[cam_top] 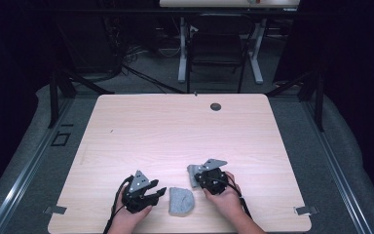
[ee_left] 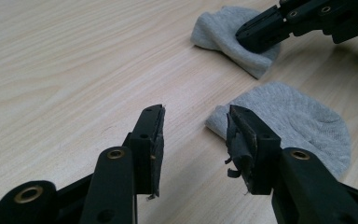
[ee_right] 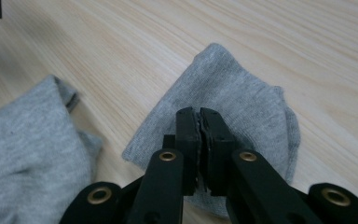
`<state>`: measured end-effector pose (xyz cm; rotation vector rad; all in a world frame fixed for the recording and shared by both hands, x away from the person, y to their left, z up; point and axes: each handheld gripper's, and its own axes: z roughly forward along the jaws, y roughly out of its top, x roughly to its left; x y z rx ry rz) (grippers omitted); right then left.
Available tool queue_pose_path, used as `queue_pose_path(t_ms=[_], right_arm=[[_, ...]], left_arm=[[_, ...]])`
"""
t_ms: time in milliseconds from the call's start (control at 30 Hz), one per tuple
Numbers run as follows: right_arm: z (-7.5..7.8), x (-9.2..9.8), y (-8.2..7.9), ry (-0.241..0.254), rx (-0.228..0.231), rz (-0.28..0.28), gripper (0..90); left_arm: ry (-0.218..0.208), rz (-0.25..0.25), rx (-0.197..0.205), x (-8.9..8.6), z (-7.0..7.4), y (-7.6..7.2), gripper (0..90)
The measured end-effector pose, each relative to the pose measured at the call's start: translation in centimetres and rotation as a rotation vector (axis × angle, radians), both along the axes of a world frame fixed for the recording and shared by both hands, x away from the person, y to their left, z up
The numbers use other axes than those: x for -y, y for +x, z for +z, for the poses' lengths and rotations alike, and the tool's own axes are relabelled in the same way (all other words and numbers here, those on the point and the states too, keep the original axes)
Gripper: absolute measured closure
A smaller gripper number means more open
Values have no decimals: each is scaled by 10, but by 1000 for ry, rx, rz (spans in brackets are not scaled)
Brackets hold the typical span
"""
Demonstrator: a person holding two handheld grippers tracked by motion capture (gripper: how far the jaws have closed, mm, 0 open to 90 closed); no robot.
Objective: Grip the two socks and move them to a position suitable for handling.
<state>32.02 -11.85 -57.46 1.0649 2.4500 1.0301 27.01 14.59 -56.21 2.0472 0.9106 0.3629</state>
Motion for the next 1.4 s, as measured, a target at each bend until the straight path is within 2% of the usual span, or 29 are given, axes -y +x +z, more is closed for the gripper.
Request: queue_pose_path(t_ms=[267, 400, 533, 667, 767, 900, 1100, 1133, 1333, 1400], right_arm=[[-1, -21, 6, 9, -2, 16, 859], [-1, -29, 9, 14, -3, 16, 859], [-1, -33, 10, 11, -12, 11, 854], [1, -35, 10, 21, 1, 12, 824], [5, -33, 9, 36, 10, 8, 805], [17, -27, 4, 69, 44, 3, 763], [30, -14, -6, 73, 58, -11, 680], [34, -8, -11, 72, 65, -6, 644], [42, 5, -26, 72, 87, -4, 586], [43, 11, -35, 58, 111, -9, 566]], left_arm=[[4, 2, -1, -1, -1, 1, 562], [-8, 9, -1, -2, -2, 1, 562], [-8, 8, -1, -2, -1, 1, 560], [-6, 5, -3, -3, -1, 1, 559], [-2, 3, -8, -3, -1, 1, 559], [-6, 7, -8, -2, -2, 1, 558], [-1, 4, -4, -2, -2, 0, 558], [-5, 8, -7, -1, -2, 0, 556], [3, 7, -5, 0, -3, 0, 554], [10, 1, -3, 1, -3, 0, 551]])
